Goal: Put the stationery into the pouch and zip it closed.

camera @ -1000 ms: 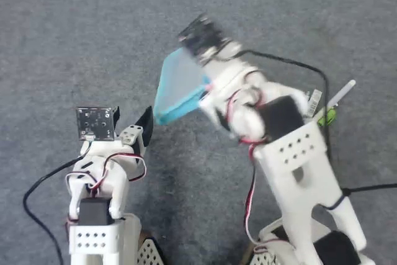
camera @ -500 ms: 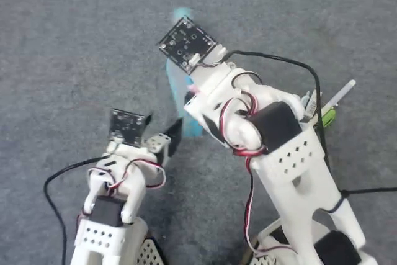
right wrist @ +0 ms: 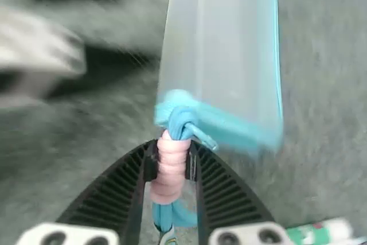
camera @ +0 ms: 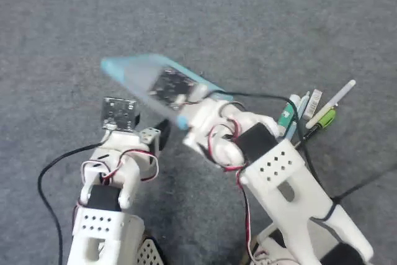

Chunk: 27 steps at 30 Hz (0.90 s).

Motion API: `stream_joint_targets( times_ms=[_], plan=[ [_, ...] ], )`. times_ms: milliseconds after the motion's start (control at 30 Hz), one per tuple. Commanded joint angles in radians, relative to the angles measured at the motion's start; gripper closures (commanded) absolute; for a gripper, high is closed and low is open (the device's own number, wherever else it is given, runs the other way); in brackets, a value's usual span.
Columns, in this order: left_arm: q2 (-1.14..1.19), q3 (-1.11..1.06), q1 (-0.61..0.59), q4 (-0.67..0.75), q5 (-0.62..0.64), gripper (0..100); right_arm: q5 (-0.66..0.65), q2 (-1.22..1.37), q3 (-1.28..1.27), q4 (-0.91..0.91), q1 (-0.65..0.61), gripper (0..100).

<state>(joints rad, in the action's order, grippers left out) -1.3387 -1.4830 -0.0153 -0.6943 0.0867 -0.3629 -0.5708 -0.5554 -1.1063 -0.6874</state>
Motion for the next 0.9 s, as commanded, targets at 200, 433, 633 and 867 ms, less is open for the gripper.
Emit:
stream_joint_targets(
  times_ms=[200, 433, 633, 867],
  plan=[
    [0.003, 0.199, -0.064, -0.183, -0.060, 76, -0.012, -0.021, -0.206, 0.183, 0.127, 99.2],
    [0.003, 0.216, 0.003, -0.230, -0.132, 69, -0.002, 0.041, -0.158, 0.166, 0.130, 99.2],
    [-0.009, 0.219, 0.077, -0.269, -0.152, 68, 0.009, -0.007, 0.021, 0.016, 0.124, 99.2],
    [-0.229, 0.214, 0.106, -0.374, -0.176, 65, 0.078, -0.120, -0.015, 0.062, 0.054, 99.2]
  ],
)
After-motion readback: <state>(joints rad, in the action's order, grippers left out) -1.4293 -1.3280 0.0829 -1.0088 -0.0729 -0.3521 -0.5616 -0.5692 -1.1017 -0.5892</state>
